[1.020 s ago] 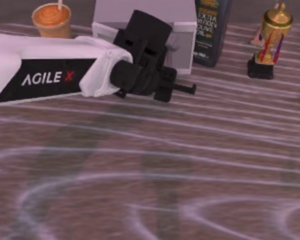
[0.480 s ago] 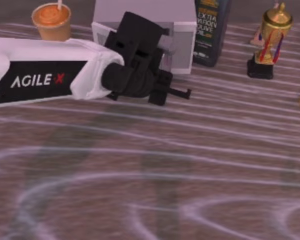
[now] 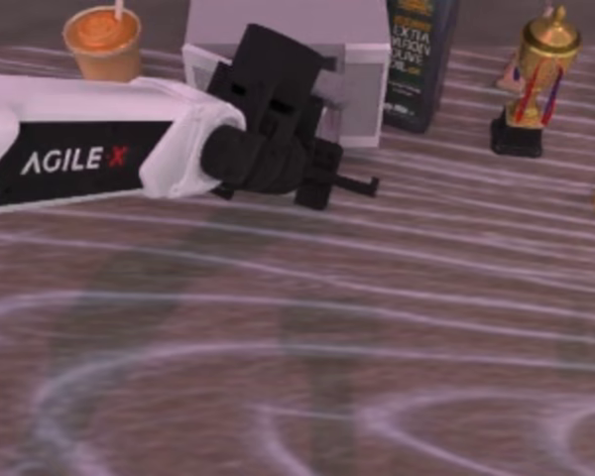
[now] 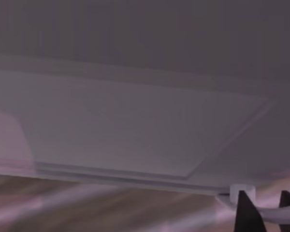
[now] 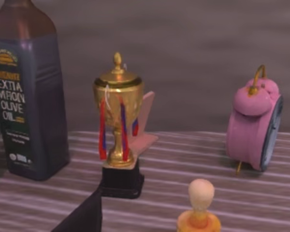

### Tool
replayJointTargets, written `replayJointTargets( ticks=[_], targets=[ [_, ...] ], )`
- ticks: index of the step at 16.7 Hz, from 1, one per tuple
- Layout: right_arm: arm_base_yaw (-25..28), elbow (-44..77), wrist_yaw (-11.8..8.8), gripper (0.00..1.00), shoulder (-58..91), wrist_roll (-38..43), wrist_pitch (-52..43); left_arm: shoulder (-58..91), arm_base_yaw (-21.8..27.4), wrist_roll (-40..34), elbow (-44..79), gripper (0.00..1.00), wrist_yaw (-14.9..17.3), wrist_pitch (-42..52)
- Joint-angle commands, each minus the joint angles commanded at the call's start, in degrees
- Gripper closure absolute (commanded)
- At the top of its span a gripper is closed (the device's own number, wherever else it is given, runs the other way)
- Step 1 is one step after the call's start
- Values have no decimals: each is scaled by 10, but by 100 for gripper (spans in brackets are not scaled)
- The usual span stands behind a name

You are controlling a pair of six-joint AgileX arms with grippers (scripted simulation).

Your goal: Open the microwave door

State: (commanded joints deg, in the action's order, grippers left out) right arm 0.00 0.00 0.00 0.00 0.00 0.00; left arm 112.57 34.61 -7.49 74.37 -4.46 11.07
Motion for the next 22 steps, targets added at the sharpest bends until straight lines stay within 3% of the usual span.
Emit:
replayJointTargets(
  ticks=[16,22],
  targets=[
    [0,0,0,0,0,0,0,0,0,0,0,100,0,0],
    [0,0,0,0,0,0,0,-15,-7,25,-19,100,23,-9]
  ],
)
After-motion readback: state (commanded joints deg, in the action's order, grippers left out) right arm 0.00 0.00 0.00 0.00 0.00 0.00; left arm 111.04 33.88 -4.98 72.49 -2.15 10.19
